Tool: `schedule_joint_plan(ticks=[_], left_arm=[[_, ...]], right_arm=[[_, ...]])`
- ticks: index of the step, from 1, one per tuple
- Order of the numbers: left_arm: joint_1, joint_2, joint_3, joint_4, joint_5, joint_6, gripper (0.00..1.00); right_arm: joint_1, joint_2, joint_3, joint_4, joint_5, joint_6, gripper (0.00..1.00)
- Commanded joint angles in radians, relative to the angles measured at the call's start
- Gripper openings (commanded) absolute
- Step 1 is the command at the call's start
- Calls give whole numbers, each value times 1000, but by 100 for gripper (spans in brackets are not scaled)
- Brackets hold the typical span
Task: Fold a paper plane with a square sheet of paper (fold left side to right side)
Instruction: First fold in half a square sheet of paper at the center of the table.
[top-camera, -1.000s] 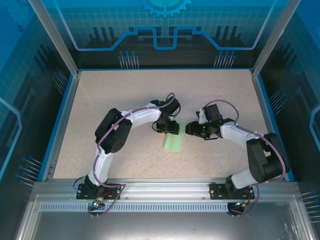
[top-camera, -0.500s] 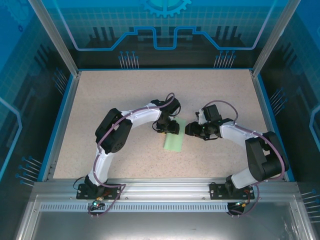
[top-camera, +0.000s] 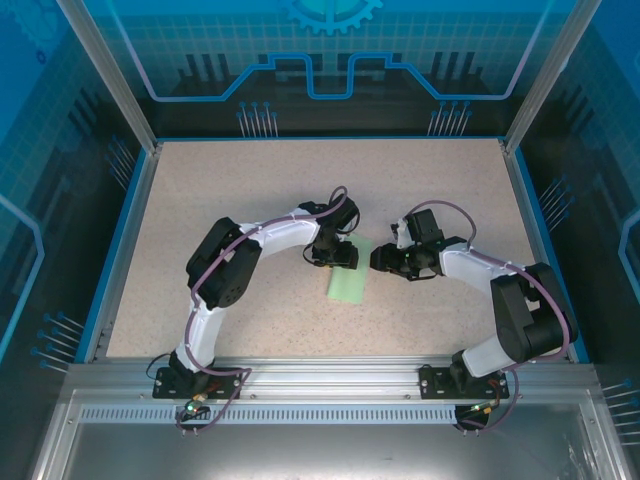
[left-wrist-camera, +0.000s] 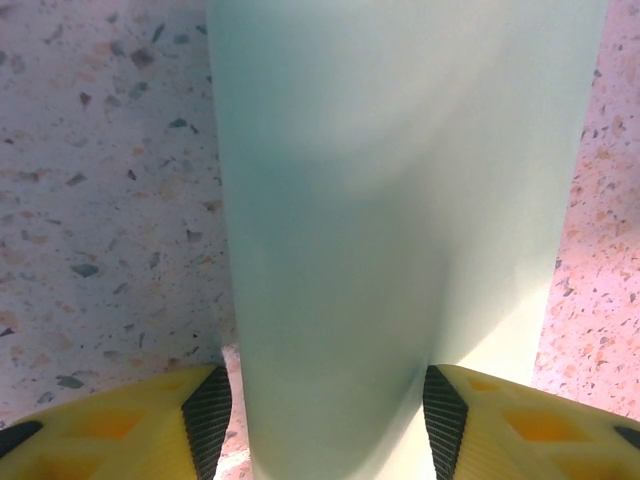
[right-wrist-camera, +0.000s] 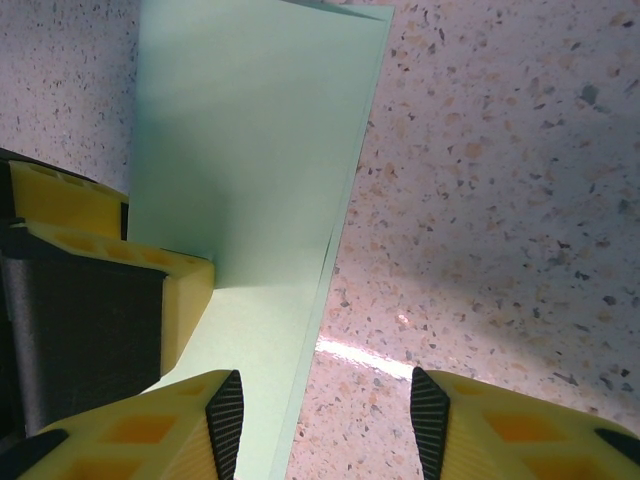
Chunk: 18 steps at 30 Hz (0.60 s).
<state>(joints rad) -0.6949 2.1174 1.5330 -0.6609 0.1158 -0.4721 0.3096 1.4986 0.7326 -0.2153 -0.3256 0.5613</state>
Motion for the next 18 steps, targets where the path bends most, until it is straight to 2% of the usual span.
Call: schedule_joint_plan(ticks=[1, 18], left_arm=[[-30, 40, -49, 64, 84, -5, 57], [-21, 1, -55, 46, 64, 4, 57]], right_arm=[[16, 15, 3, 5, -6, 11, 51], [22, 23, 2, 8, -4, 12, 51]])
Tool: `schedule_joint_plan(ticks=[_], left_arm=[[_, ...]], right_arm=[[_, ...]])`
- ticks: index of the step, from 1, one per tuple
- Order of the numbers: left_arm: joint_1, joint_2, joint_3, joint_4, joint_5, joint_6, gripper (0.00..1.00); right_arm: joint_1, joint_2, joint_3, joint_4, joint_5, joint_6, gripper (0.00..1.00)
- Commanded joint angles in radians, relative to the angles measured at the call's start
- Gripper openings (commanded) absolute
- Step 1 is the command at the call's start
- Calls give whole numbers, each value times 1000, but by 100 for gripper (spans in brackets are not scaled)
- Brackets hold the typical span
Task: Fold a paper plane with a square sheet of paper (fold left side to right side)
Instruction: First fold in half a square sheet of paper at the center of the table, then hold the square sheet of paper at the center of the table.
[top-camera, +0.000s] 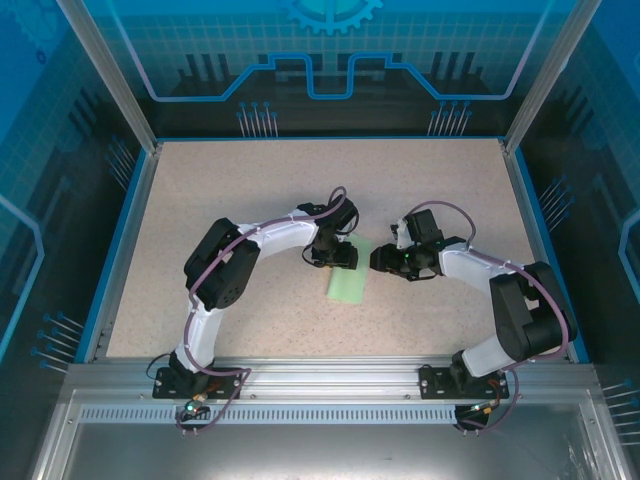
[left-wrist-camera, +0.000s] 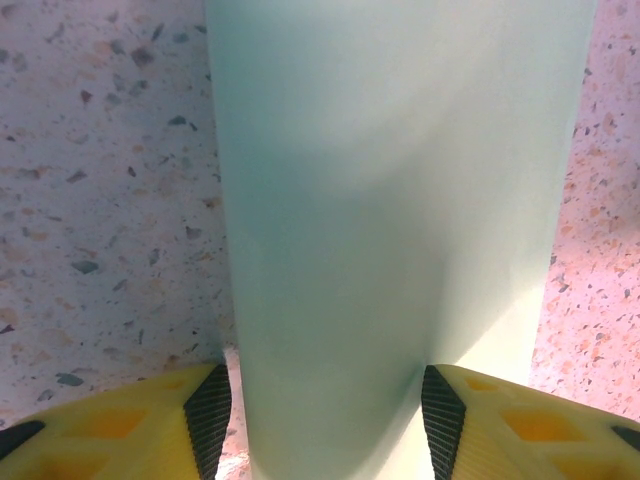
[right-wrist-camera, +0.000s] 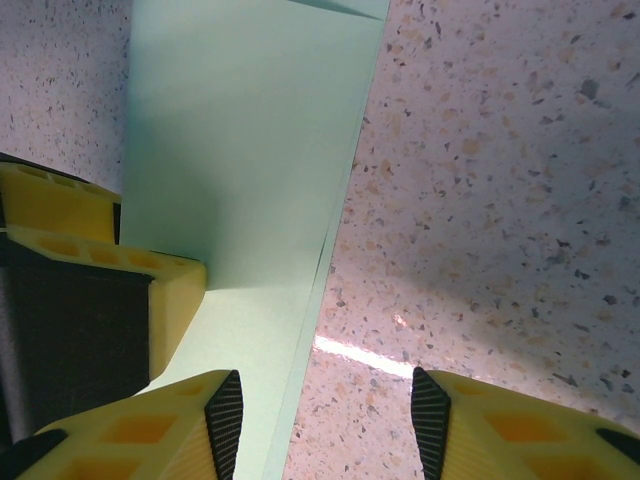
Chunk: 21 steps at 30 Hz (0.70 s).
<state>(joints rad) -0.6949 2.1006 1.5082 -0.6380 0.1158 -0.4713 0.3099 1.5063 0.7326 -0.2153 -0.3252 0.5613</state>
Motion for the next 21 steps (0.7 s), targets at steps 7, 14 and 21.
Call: schedule_joint_plan(ticks=[7, 14, 21], left_arm=[[-2, 11, -26, 24, 70, 4, 57], [3, 15, -22, 37, 89, 1, 57], [1, 24, -29, 44, 96, 0, 57]], right_arm=[[21, 15, 3, 5, -4, 13, 51], [23, 28, -16, 115, -87, 59, 44], [51, 168, 57, 183, -126, 113, 31]])
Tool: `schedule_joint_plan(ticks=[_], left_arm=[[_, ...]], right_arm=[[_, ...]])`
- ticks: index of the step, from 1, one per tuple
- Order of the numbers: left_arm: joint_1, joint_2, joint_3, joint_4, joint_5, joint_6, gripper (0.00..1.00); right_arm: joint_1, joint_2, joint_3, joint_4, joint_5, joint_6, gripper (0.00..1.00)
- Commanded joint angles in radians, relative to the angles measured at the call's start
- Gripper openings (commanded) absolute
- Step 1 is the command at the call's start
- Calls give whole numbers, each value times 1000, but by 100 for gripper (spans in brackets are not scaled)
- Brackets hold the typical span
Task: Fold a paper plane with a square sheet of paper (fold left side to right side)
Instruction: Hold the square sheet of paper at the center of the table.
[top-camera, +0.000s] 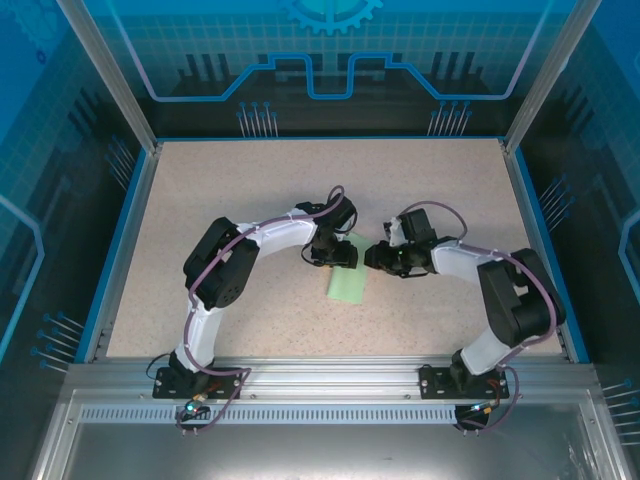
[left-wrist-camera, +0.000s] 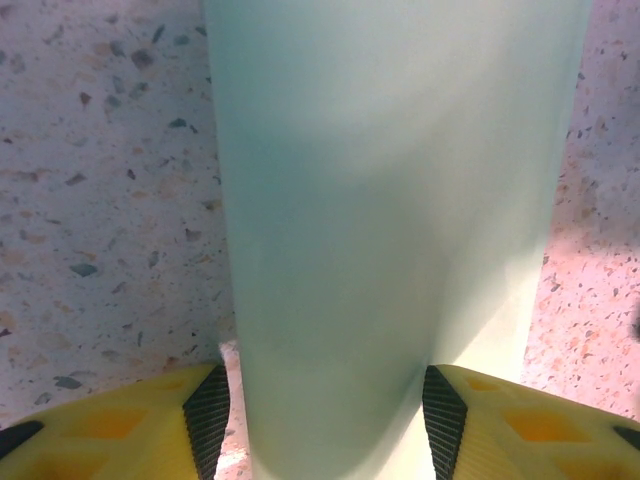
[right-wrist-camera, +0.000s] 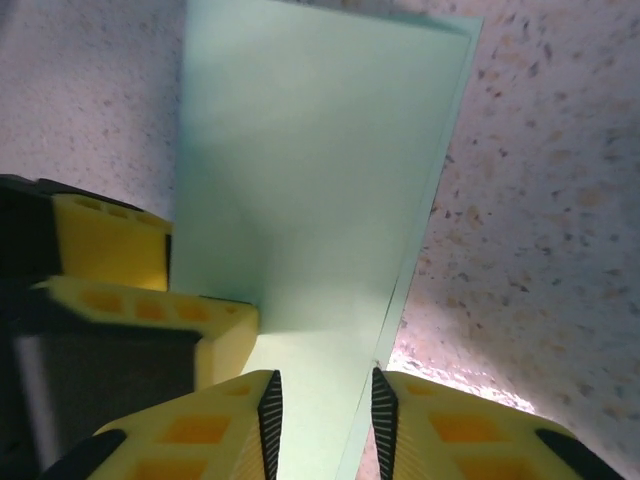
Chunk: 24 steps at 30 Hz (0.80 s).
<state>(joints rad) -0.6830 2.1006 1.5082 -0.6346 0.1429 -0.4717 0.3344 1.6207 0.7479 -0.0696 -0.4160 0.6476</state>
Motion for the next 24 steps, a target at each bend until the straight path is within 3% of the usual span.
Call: schedule_joint_plan(ticks=[1, 15, 24], left_arm=[[-11, 24, -30, 41, 69, -1, 57], [-9, 11, -37, 42, 68, 3, 58], [23, -94, -93, 74, 93, 1, 62]], right_arm=[[30, 73, 51, 45, -36, 31, 29], [38, 149, 77, 1, 2, 17, 26], [38, 169, 93, -79, 48, -15, 26]])
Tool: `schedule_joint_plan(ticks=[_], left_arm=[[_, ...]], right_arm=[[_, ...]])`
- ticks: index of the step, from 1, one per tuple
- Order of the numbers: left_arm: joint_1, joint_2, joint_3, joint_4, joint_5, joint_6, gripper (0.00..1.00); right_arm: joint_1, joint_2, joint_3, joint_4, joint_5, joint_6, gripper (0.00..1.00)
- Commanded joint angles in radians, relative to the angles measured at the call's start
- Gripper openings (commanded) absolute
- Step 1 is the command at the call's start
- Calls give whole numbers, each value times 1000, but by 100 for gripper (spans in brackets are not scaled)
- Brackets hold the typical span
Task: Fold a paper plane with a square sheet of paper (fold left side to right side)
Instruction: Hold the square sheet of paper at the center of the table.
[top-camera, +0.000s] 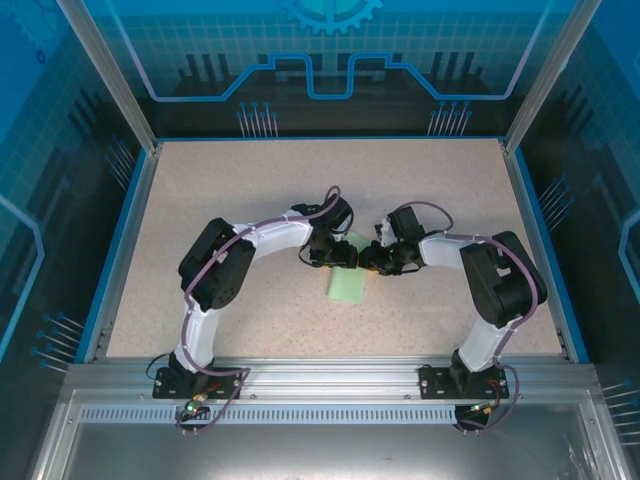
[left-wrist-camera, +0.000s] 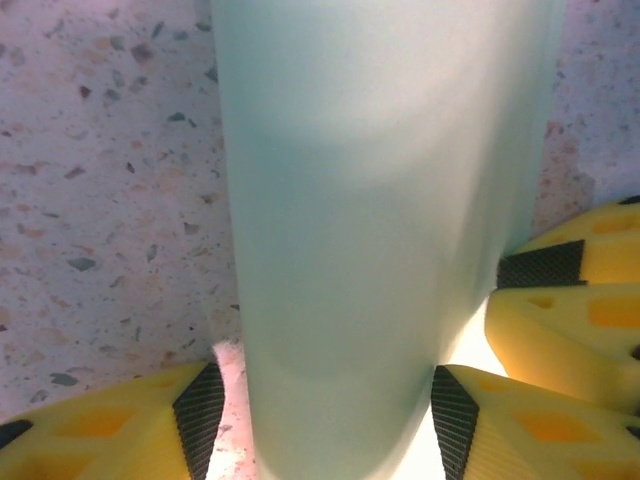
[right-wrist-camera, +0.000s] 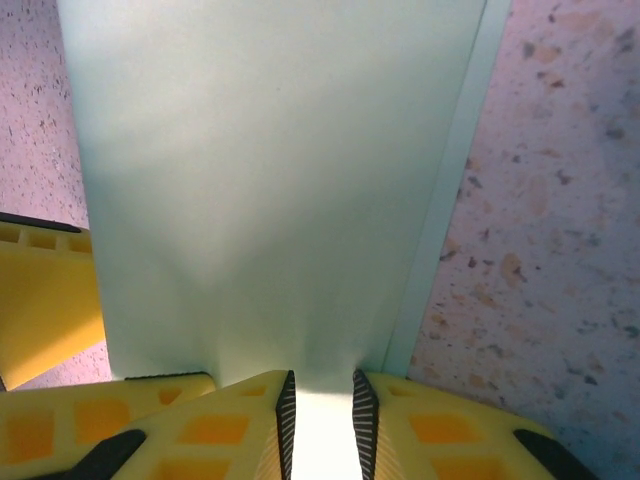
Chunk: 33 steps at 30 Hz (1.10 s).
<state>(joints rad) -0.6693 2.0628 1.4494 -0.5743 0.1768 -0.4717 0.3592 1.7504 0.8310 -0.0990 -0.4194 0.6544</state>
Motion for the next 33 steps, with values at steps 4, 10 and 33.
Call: schedule_joint_plan(ticks=[4, 10, 33], left_arm=[[38, -111, -76, 30, 75, 3, 63], [77, -135, -132, 75, 173, 23, 63], [97, -28, -125, 105, 228, 42, 48]], right_arm=[[13, 39, 7, -53, 54, -25, 26], [14, 31, 5, -50, 54, -27, 26], [13, -12, 8, -54, 48, -33, 28]])
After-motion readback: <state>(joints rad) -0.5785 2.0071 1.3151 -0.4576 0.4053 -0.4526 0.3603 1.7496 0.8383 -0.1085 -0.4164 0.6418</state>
